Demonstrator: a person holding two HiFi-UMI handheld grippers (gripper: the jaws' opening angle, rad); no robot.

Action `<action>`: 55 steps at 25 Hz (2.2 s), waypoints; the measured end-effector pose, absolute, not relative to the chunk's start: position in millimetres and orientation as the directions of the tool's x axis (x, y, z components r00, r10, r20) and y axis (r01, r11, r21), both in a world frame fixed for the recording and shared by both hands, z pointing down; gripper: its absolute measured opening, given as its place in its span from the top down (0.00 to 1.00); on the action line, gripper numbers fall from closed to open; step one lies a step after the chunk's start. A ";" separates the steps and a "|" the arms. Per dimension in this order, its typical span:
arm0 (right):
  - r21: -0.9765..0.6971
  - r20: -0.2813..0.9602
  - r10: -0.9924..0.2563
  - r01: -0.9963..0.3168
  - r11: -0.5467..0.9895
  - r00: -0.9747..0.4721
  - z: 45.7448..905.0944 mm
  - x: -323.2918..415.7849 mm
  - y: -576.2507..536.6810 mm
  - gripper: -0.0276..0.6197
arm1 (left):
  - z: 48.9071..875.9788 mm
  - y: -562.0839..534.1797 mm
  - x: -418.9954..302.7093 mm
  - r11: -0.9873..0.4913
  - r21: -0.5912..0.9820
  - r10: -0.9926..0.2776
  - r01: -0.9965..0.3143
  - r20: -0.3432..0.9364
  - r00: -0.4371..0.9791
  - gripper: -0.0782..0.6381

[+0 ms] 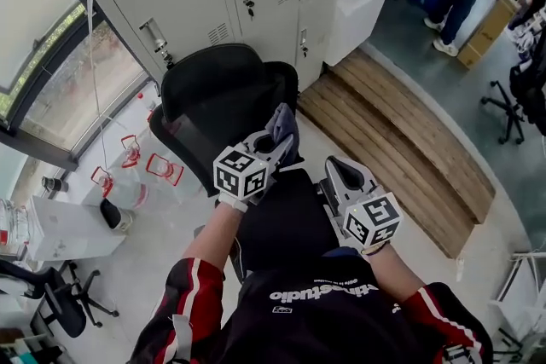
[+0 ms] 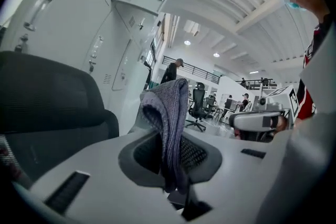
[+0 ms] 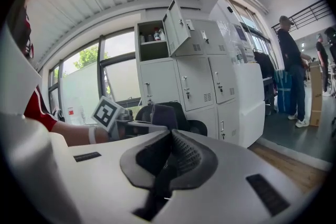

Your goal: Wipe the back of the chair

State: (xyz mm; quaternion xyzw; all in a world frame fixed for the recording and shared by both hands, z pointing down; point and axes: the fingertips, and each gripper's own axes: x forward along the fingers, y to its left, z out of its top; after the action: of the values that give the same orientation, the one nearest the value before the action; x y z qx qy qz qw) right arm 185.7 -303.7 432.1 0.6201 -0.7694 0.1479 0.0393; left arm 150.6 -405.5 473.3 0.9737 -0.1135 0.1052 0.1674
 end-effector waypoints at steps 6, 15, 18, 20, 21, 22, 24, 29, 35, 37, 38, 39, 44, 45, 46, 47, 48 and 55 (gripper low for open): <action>-0.161 0.258 -0.940 -0.969 0.187 -0.224 435.1 233.3 -332.3 0.96 | 530.8 -468.4 213.4 -0.910 0.333 -0.138 -0.246 0.315 0.939 0.81; -0.179 0.266 -0.941 -0.970 0.164 -0.208 451.1 281.0 -357.5 0.96 | 616.1 -540.8 263.2 -0.867 0.357 -0.164 -0.347 0.453 0.876 0.81; -0.183 0.285 -0.937 -0.971 0.155 -0.203 461.0 283.9 -358.1 0.96 | 629.6 -554.7 271.4 -0.856 0.360 -0.170 -0.370 0.481 0.860 0.81; -0.194 0.291 -0.935 -0.969 0.150 -0.203 464.8 284.7 -356.0 0.96 | 635.6 -561.5 276.0 -0.855 0.356 -0.171 -0.377 0.493 0.853 0.81; -0.198 0.294 -0.934 -0.969 0.148 -0.203 466.4 284.7 -354.5 0.96 | 638.0 -564.1 277.5 -0.855 0.354 -0.171 -0.378 0.497 0.851 0.81; -0.200 0.297 -0.933 -0.969 0.147 -0.203 467.8 284.6 -353.3 0.96 | 640.0 -566.7 278.1 -0.855 0.351 -0.173 -0.381 0.500 0.849 0.81; -0.201 0.301 -0.932 -0.969 0.143 -0.200 469.6 284.2 -351.5 0.96 | 644.0 -573.3 276.1 -0.852 0.342 -0.186 -0.395 0.508 0.841 0.81; -0.186 0.316 -0.930 -0.974 0.132 -0.187 472.1 279.9 -341.9 0.96 | 657.4 -582.3 253.8 -0.838 0.324 -0.220 -0.439 0.535 0.815 0.81; -0.186 0.336 -0.921 -0.973 0.140 -0.197 477.6 255.7 -331.7 0.96 | 662.6 -586.3 209.7 -0.809 0.322 -0.272 -0.492 0.537 0.799 0.81; -0.182 0.340 -0.915 -0.970 0.164 -0.219 478.3 239.6 -329.3 0.96 | 663.1 -589.6 188.2 -0.796 0.315 -0.298 -0.516 0.538 0.789 0.81; -0.182 0.342 -0.912 -0.968 0.175 -0.229 478.7 231.4 -328.1 0.96 | 663.0 -591.3 176.9 -0.790 0.313 -0.311 -0.528 0.538 0.784 0.81; -0.182 0.344 -0.909 -0.966 0.183 -0.237 479.0 223.5 -326.9 0.96 | 662.5 -593.0 165.7 -0.783 0.312 -0.321 -0.537 0.536 0.780 0.81; -0.180 0.356 -0.892 -0.957 0.227 -0.278 482.8 186.0 -321.9 0.96 | 660.0 -606.3 97.8 -0.742 0.282 -0.396 -0.608 0.546 0.738 0.81; -0.179 0.356 -0.890 -0.955 0.235 -0.286 483.6 178.9 -321.3 0.96 | 659.9 -608.4 82.0 -0.729 0.277 -0.414 -0.626 0.550 0.725 0.81; -0.179 0.356 -0.887 -0.953 0.243 -0.293 484.4 171.9 -321.1 0.96 | 659.4 -610.2 66.3 -0.716 0.273 -0.430 -0.643 0.552 0.714 0.81; -0.178 0.356 -0.885 -0.952 0.250 -0.300 485.3 164.5 -321.1 0.96 | 659.1 -611.6 51.0 -0.704 0.270 -0.445 -0.657 0.553 0.704 0.81; -0.177 0.357 -0.882 -0.950 0.259 -0.307 486.1 156.6 -320.9 0.96 | 659.6 -612.6 35.7 -0.694 0.267 -0.458 -0.669 0.554 0.695 0.81; -0.178 0.352 -0.863 -0.931 0.319 -0.363 484.0 104.0 -317.4 0.96 | 662.1 -615.9 -68.0 -0.631 0.202 -0.543 -0.749 0.575 0.612 0.81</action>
State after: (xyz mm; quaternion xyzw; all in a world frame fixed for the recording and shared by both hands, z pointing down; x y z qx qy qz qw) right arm 104.0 -317.4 484.0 0.5560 -0.8064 0.1767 0.0966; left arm -68.0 -615.9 662.1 0.8711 -0.3710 0.2377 0.2169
